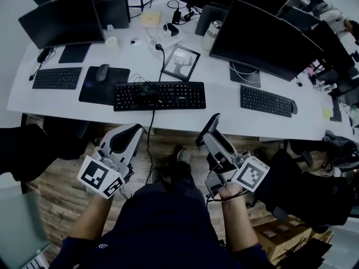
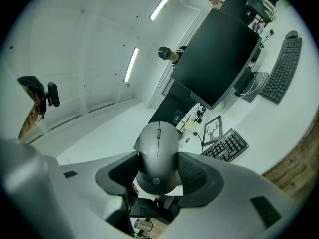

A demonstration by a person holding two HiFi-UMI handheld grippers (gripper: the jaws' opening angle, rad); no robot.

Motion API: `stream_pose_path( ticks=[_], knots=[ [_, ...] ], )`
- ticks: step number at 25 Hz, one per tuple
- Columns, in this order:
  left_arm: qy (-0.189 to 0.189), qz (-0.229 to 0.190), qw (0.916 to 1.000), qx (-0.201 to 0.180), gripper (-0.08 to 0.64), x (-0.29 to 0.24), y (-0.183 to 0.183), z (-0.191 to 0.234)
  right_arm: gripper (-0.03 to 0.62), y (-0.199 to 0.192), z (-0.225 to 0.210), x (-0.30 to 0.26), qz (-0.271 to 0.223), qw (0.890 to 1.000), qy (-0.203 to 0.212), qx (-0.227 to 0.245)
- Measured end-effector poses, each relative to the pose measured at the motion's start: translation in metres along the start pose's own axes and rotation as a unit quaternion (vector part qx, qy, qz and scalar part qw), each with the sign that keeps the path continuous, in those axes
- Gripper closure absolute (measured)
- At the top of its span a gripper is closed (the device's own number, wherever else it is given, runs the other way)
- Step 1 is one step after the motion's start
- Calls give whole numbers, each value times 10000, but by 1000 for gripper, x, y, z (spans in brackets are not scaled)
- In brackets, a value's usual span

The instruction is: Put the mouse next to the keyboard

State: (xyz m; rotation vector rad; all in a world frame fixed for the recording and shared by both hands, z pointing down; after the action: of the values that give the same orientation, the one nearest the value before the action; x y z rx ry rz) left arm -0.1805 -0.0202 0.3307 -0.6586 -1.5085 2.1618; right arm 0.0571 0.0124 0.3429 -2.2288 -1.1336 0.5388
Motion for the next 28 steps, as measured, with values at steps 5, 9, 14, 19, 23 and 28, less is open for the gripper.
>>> stream_pose_path(
  ticks=[5, 9, 14, 19, 23, 28],
  knots=[
    [92, 55, 9999, 21, 523, -26, -1, 5, 334, 16, -22, -10, 80, 9999, 74, -33],
    [176, 102, 9998, 48, 523, -52, 0, 7, 334, 33, -45, -18, 170, 9998, 96, -97],
    [310, 151, 9994, 97, 523, -83, 0, 13, 334, 54, -71, -29, 289, 9994, 151, -125],
    [435, 171, 9988, 118, 523, -113, 3, 15, 334, 77, -96, -36, 369, 9988, 189, -261],
    [548, 176, 9982, 137, 523, -133, 3, 16, 334, 94, -114, -43, 484, 9984, 247, -166],
    [701, 199, 9972, 163, 523, -156, 3, 17, 334, 108, -139, -49, 633, 9974, 244, -233]
  ],
)
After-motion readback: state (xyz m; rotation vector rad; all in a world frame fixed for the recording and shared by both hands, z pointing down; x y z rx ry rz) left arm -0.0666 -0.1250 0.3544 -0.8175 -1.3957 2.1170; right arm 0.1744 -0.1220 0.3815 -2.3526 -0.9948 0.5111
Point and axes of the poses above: the fingertips, and each gripper's own axes: x backward along the fingers, z to its left, y out of its top, the point moved 4 cm from there along x, backward along the fingers, and after that the axes turned 6 degrees about x, right-handed, at the moved point
